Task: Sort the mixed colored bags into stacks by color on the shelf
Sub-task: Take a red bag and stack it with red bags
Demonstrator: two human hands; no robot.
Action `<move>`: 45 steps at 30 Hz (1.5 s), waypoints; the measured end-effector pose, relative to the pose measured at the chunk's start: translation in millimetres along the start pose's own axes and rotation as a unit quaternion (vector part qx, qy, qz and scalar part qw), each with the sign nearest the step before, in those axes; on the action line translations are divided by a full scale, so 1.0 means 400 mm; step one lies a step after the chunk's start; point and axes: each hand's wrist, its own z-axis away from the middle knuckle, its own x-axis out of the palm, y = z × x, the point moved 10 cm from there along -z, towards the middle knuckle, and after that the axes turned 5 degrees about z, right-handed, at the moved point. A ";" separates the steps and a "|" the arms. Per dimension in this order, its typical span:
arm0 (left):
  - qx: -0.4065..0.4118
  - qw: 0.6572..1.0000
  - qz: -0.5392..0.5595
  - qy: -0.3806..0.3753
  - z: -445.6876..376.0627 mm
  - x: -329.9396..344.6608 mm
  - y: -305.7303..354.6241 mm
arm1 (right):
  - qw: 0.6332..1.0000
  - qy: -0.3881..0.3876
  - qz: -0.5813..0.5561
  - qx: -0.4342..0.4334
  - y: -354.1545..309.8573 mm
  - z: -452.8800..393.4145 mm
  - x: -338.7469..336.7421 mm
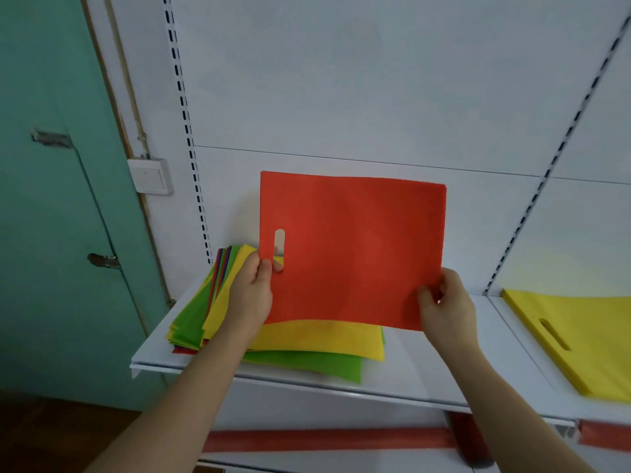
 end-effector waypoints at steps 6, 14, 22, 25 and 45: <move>0.056 0.997 -0.043 -0.002 0.037 0.067 0.039 | 0.993 0.108 -0.053 -0.017 0.006 0.079 -0.144; 0.081 0.997 0.008 -0.016 0.172 0.299 0.095 | 0.975 0.202 0.062 -0.065 0.138 0.198 -0.397; 0.129 0.984 -0.016 -0.122 0.423 0.678 0.229 | 0.962 0.242 0.123 -0.010 0.363 0.308 -0.742; 0.140 0.979 -0.019 -0.149 0.537 0.831 0.271 | 0.952 0.273 0.136 0.010 0.463 0.365 -0.901; 0.208 0.913 0.042 -0.349 1.134 1.857 0.418 | 0.885 0.361 0.245 0.163 1.083 0.498 -1.681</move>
